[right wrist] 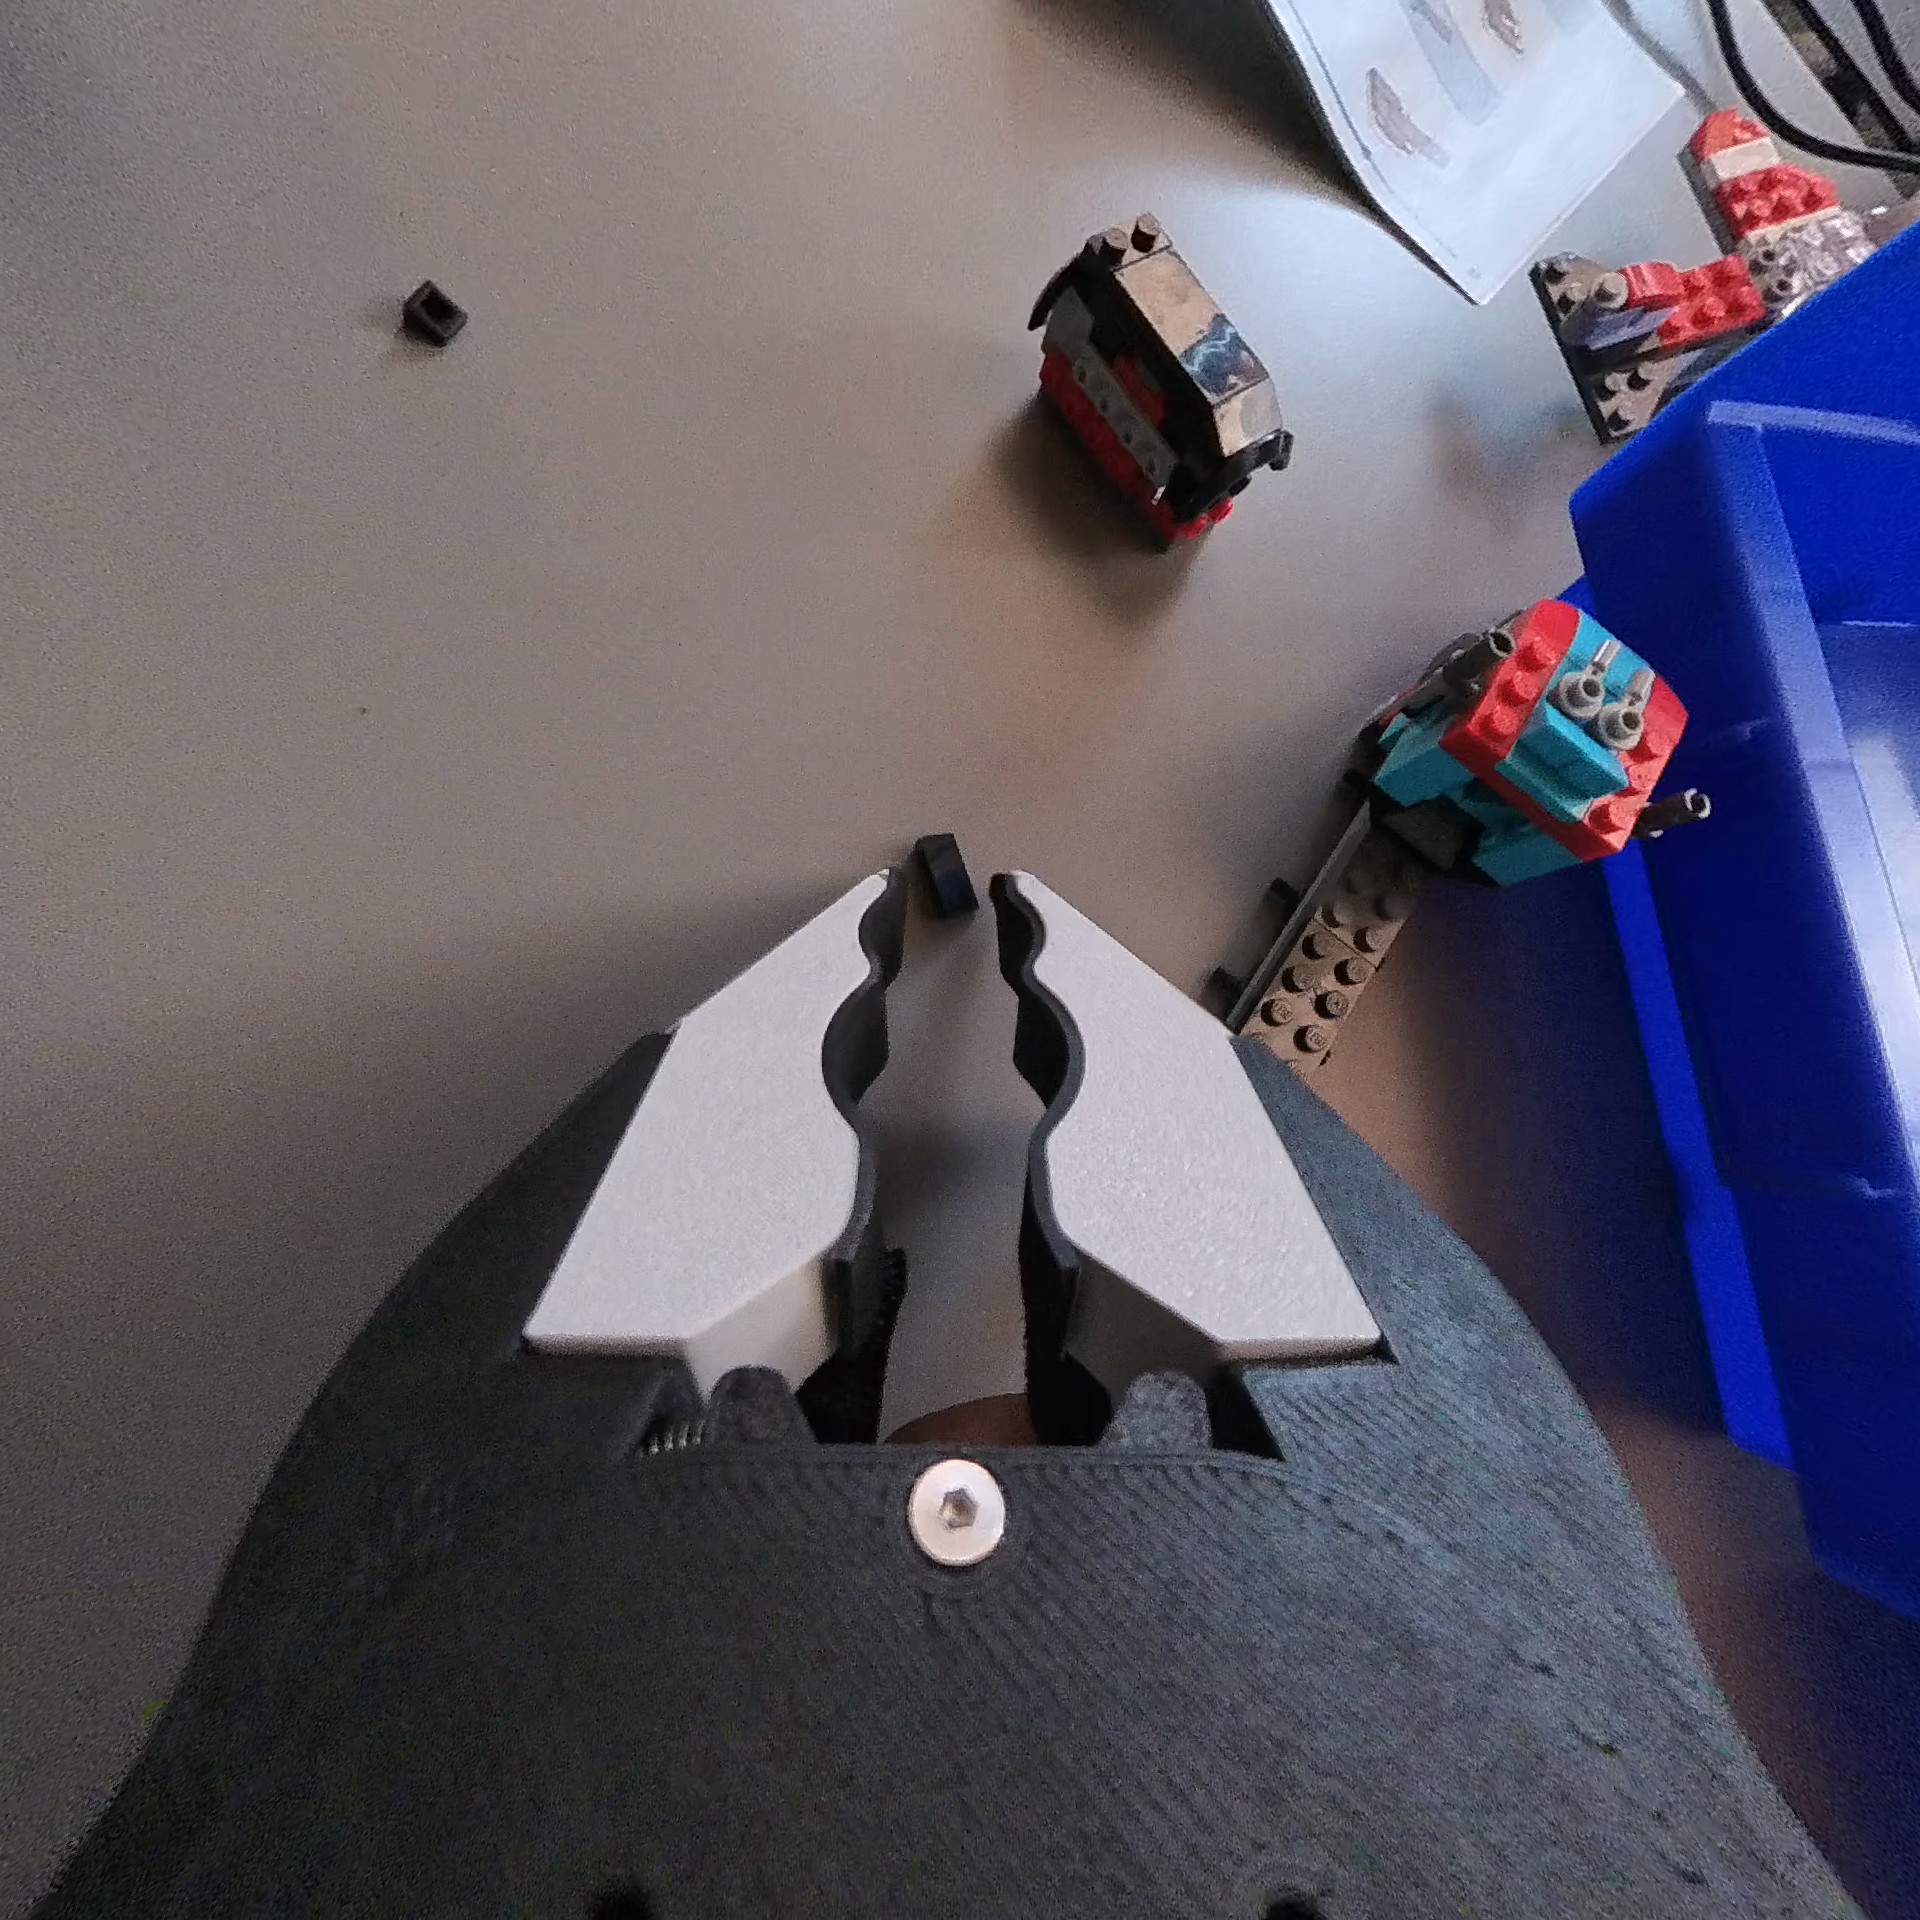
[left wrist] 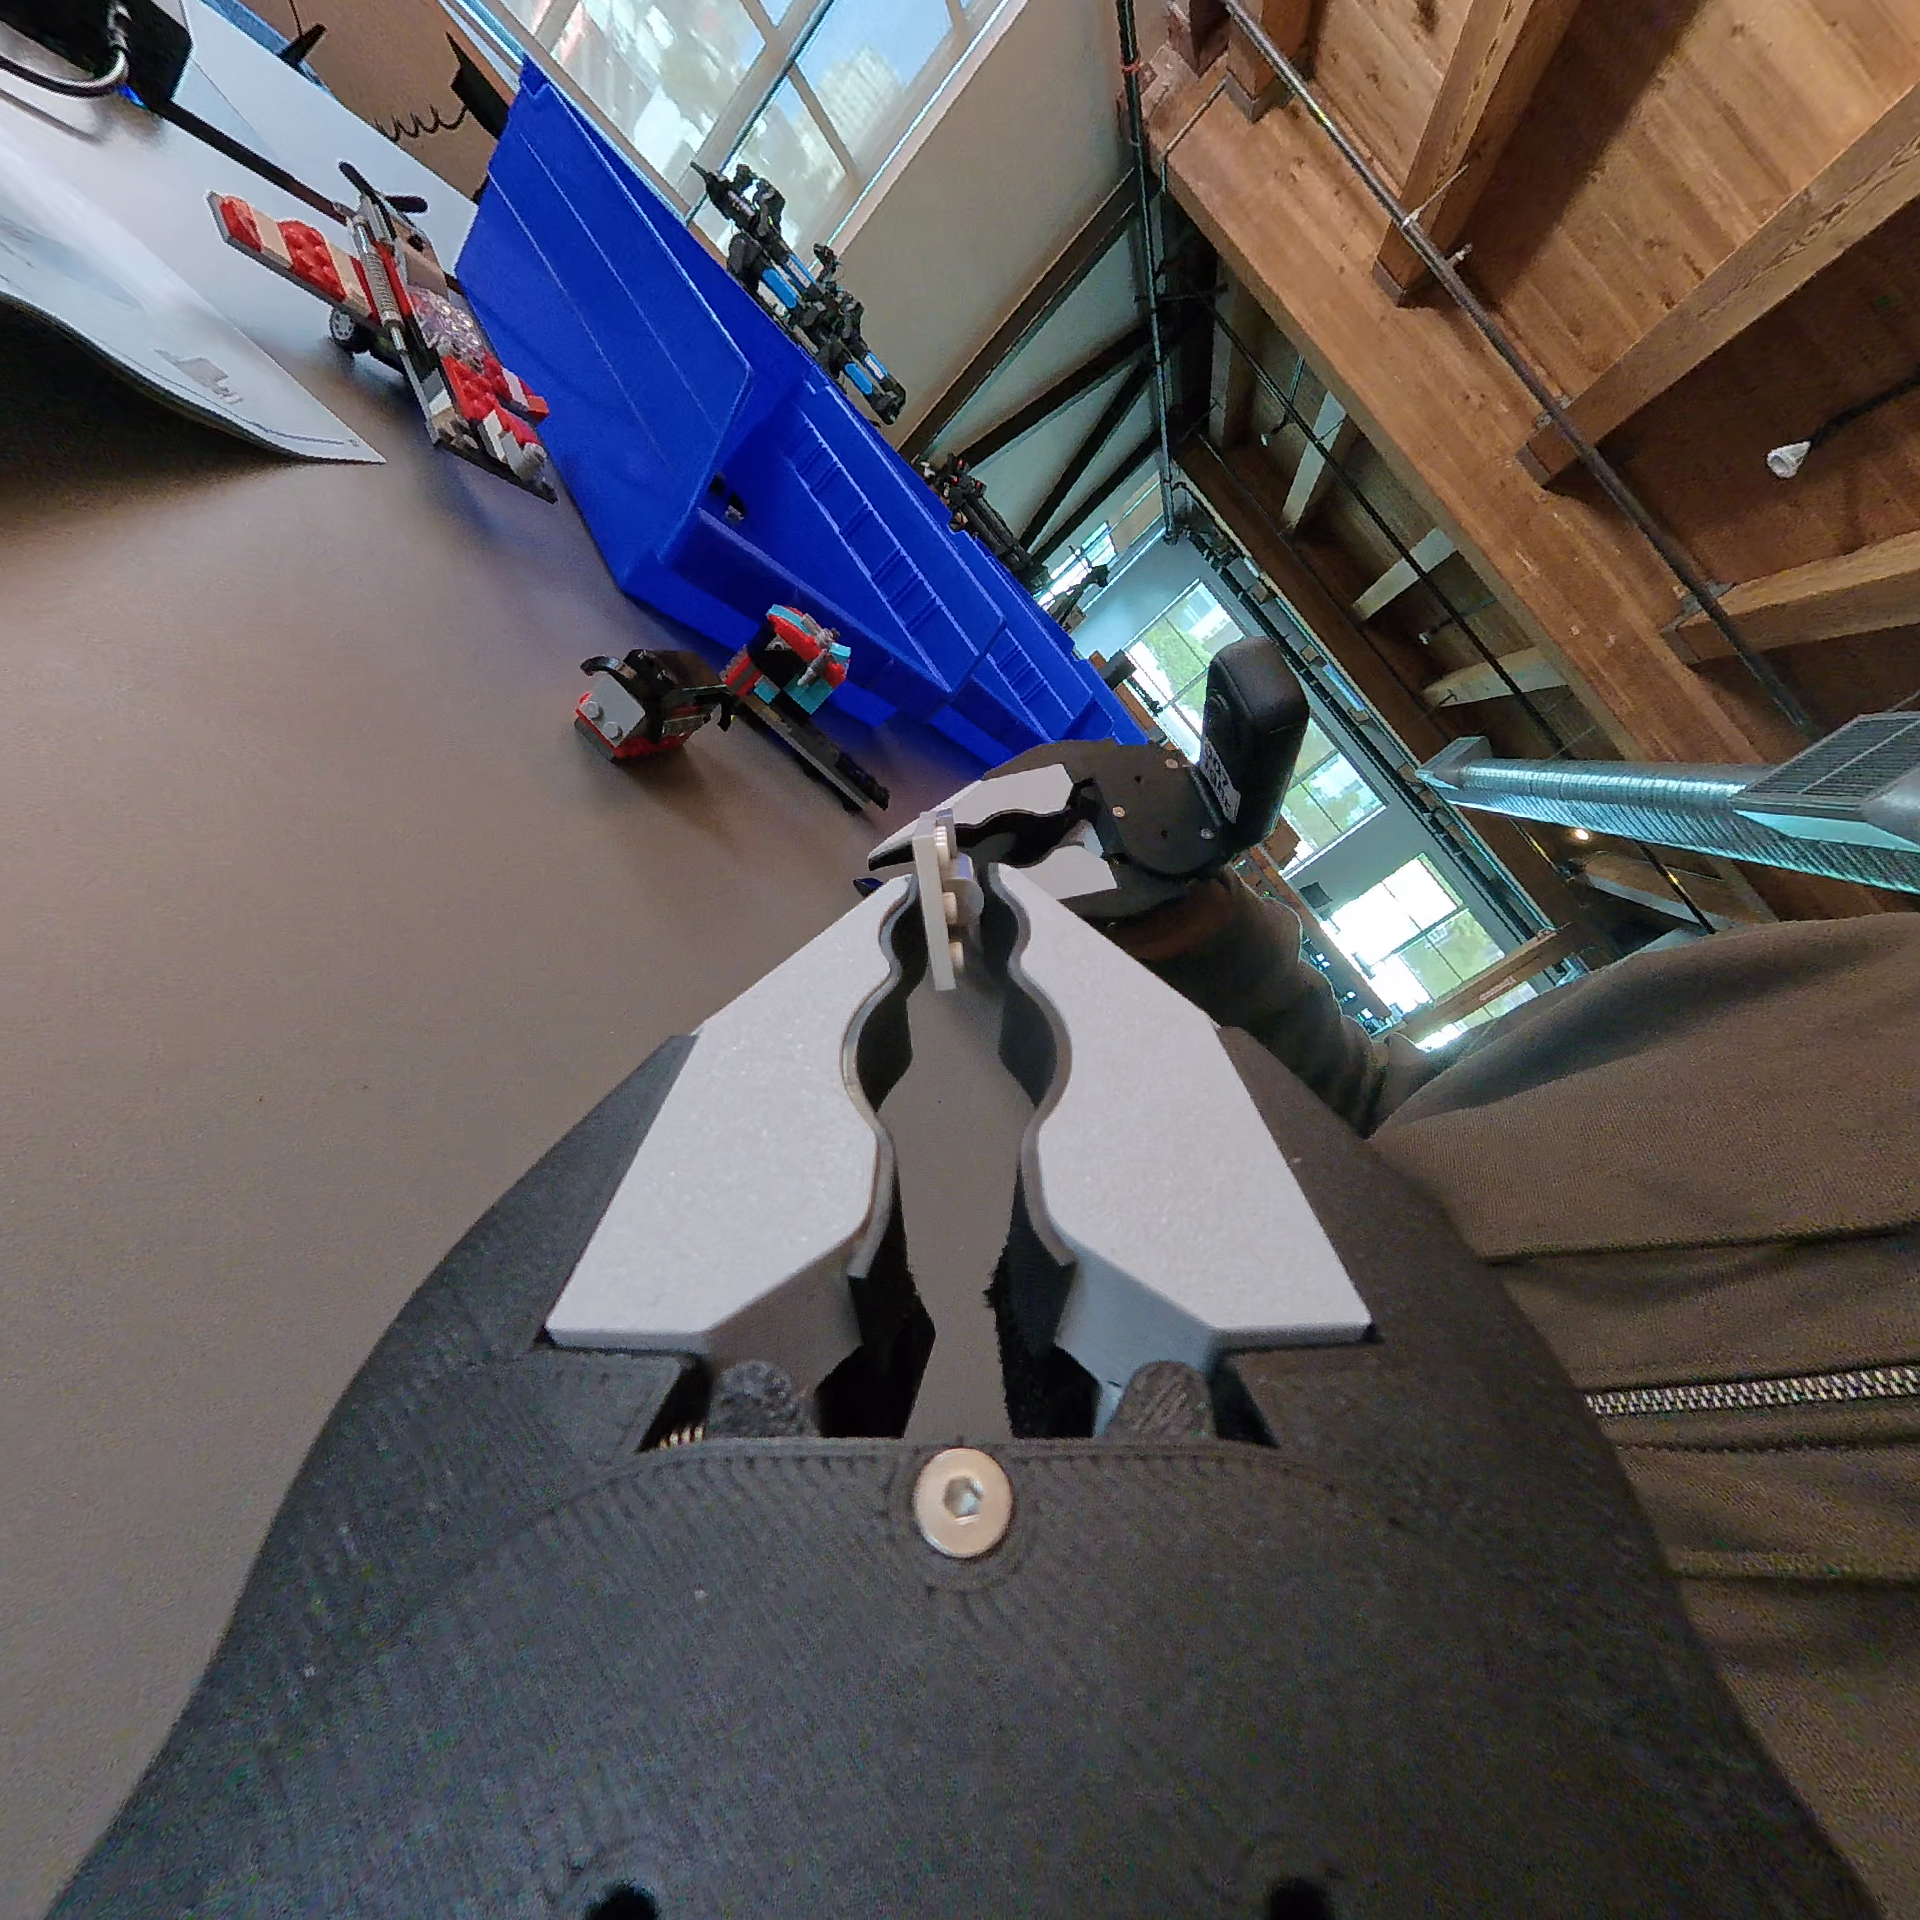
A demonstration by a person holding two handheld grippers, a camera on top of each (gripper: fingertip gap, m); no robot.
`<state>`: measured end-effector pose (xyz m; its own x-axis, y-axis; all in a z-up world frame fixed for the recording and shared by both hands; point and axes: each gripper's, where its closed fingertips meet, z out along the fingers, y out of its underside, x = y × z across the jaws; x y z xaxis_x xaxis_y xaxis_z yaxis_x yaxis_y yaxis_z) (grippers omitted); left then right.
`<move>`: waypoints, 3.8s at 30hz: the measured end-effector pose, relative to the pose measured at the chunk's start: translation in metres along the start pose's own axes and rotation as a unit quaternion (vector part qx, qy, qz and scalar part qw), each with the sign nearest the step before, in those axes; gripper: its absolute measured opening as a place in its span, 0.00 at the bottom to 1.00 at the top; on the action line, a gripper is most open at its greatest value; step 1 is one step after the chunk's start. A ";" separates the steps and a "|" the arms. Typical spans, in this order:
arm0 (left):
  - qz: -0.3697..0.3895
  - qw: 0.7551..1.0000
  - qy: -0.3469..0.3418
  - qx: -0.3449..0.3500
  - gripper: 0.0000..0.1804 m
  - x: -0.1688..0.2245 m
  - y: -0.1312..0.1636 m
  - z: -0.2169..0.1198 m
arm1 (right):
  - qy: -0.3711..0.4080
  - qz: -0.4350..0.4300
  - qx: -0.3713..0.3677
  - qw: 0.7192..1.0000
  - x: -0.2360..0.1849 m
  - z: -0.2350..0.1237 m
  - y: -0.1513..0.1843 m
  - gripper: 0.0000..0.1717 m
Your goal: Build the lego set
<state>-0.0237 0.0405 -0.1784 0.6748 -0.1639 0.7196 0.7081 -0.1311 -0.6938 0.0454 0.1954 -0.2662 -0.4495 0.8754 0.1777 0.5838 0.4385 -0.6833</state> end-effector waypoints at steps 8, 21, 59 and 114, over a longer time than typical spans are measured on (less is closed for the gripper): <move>0.002 1.000 -0.003 -0.009 0.05 0.000 0.003 0.002 | -0.021 -0.056 -0.019 0.998 0.004 0.002 0.001 0.05; -0.009 0.999 0.020 -0.042 0.05 0.012 0.019 0.030 | 0.026 -0.143 0.060 0.988 -0.002 -0.010 -0.040 0.04; 0.011 0.998 0.045 -0.051 0.05 0.023 0.024 0.031 | -0.139 -0.209 0.153 0.956 -0.088 -0.010 -0.154 0.04; 0.066 0.990 0.094 -0.076 0.05 0.043 0.036 0.032 | -0.379 0.053 0.107 0.918 -0.097 -0.021 -0.150 0.15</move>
<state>0.0374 0.0599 -0.1711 0.6983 -0.3671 0.6145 0.5668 -0.2406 -0.7879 0.0155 0.0489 -0.1665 -0.7863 0.4825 -0.3858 0.5418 0.2385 -0.8060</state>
